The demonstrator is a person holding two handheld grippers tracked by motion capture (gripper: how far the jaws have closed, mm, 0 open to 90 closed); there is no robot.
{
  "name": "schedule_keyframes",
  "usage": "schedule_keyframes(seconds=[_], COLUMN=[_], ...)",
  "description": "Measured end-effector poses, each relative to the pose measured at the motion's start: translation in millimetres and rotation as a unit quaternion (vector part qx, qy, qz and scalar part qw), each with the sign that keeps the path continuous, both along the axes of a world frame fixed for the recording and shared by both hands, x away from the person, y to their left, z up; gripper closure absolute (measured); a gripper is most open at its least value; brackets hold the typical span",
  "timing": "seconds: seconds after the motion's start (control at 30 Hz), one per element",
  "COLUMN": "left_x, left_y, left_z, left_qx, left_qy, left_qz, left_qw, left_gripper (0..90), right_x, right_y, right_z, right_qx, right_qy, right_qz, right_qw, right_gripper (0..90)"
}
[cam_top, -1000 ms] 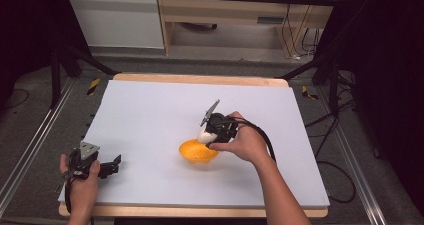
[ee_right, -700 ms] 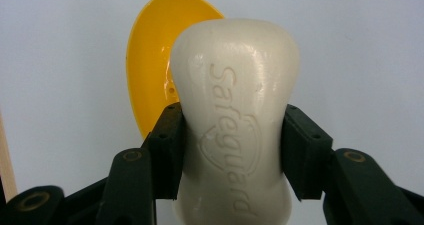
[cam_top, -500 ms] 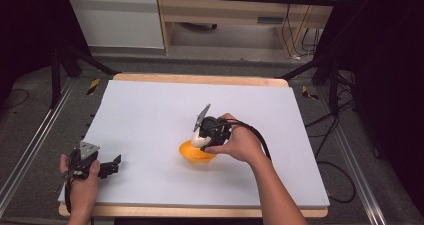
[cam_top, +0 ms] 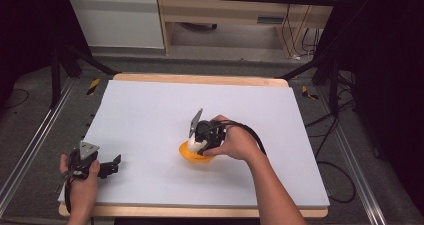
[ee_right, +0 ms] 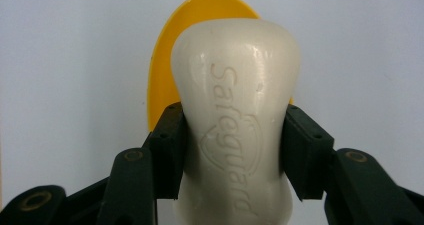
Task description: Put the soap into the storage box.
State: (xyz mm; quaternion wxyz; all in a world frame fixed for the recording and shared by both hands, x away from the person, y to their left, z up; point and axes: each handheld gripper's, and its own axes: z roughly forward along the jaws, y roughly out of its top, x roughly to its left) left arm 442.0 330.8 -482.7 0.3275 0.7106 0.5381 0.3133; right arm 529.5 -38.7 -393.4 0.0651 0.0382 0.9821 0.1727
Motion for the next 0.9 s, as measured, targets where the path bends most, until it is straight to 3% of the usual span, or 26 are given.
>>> schedule_keyframes(seconds=[0.37,0.53,0.6,0.67,0.9], left_x=[-0.2,-0.2,-0.2,-0.2,-0.2], left_y=[0.1,0.2,0.3,0.2,0.0], left_z=[0.1,0.0,0.0,0.0,0.0], left_qx=[0.0,-0.001,-0.001,-0.001,0.001], left_qy=[-0.001,-0.001,-0.001,-0.001,-0.001], left_qz=[-0.001,0.0,0.0,0.0,0.0], left_qw=[1.0,1.0,1.0,1.0,1.0], left_gripper=[0.0,0.0,0.0,0.0,0.0], right_x=[4.8,5.7,7.2,7.9,8.1], right_y=[4.3,4.6,3.3,1.2,-8.7], right_z=[-9.4,-10.7,-7.7,-1.5,6.7], right_qx=[-0.022,-0.02,-0.01,0.005,0.013], right_qy=[0.008,0.011,0.018,0.023,0.021], right_qz=[0.012,0.014,0.001,-0.014,-0.033], right_qw=[0.9997,0.9996,0.9998,0.9996,0.9991], right_gripper=[49.8,49.4,39.9,36.1,35.5])
